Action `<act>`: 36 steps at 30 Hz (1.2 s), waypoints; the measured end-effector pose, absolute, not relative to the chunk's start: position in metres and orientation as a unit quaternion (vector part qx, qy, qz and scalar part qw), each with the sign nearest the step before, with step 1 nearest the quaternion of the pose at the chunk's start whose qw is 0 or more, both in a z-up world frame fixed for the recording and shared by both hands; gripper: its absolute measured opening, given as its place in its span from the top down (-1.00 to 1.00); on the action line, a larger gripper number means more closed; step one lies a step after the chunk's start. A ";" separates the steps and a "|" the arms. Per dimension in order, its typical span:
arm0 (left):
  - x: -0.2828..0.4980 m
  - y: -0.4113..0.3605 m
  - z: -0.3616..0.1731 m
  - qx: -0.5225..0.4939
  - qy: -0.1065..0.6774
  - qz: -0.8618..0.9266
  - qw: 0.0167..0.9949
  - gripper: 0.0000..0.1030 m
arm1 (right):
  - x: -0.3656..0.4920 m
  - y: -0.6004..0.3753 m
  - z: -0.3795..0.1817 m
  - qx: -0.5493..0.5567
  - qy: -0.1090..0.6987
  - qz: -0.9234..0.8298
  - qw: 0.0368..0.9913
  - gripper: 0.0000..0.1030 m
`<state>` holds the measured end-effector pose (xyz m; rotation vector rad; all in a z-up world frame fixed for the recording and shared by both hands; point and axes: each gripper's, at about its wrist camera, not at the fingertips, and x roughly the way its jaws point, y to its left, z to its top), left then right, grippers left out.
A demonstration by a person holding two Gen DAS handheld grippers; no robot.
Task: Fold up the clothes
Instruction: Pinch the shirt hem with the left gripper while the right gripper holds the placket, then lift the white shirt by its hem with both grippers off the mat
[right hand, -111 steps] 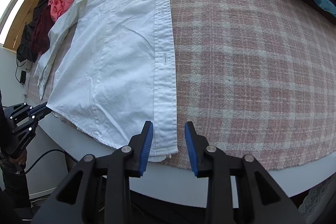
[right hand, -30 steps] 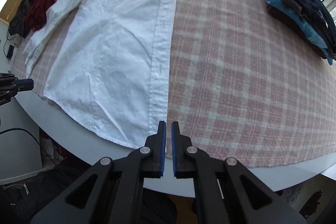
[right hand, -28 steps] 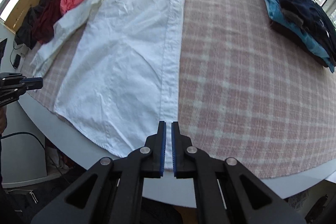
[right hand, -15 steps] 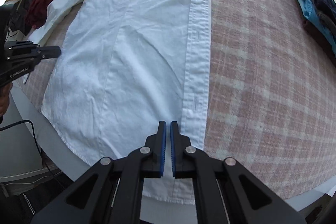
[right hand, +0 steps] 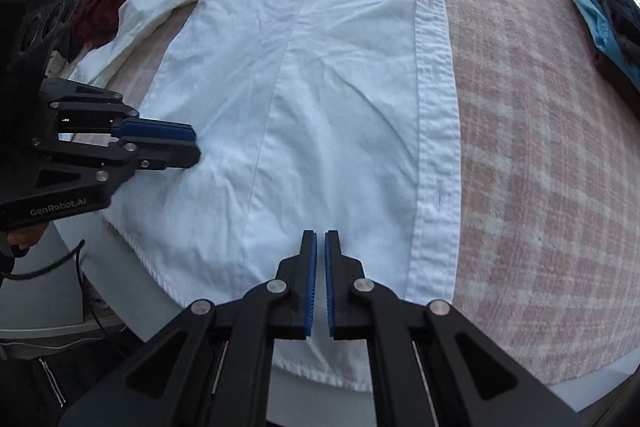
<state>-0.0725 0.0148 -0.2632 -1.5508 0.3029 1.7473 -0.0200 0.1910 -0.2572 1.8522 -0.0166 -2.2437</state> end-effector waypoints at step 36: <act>-0.410 -0.028 -0.240 -0.612 0.050 0.758 0.221 0.79 | -0.385 0.244 -0.239 0.590 -0.035 -0.796 0.130 0.98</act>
